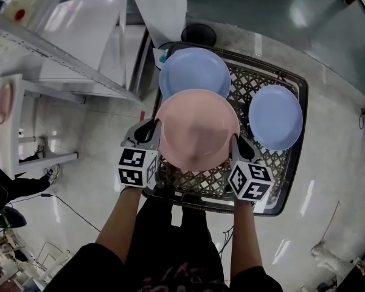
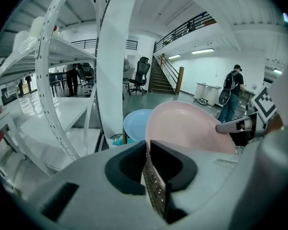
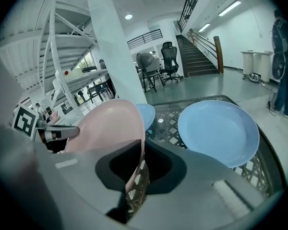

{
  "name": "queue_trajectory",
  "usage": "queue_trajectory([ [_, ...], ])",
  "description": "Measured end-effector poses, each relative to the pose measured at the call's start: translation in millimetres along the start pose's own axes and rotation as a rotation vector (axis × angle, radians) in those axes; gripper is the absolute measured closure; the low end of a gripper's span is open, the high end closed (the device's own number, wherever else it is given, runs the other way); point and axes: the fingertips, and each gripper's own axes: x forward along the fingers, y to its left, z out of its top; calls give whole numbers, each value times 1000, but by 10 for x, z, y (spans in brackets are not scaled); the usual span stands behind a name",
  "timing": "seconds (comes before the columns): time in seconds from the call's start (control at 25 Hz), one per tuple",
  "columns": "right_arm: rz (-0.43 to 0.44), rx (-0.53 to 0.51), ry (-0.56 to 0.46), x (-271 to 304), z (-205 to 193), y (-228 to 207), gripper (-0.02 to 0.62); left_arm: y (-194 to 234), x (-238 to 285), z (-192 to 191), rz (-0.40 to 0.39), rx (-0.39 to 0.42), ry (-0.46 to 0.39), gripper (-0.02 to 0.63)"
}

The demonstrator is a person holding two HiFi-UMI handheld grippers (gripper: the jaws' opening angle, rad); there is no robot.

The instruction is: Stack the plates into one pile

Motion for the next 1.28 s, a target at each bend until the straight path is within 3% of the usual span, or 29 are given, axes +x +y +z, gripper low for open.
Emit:
queue_trajectory([
  [1.28,44,-60,-43,1057,1005,-154,552,584,1070,893,5,48,-61,581],
])
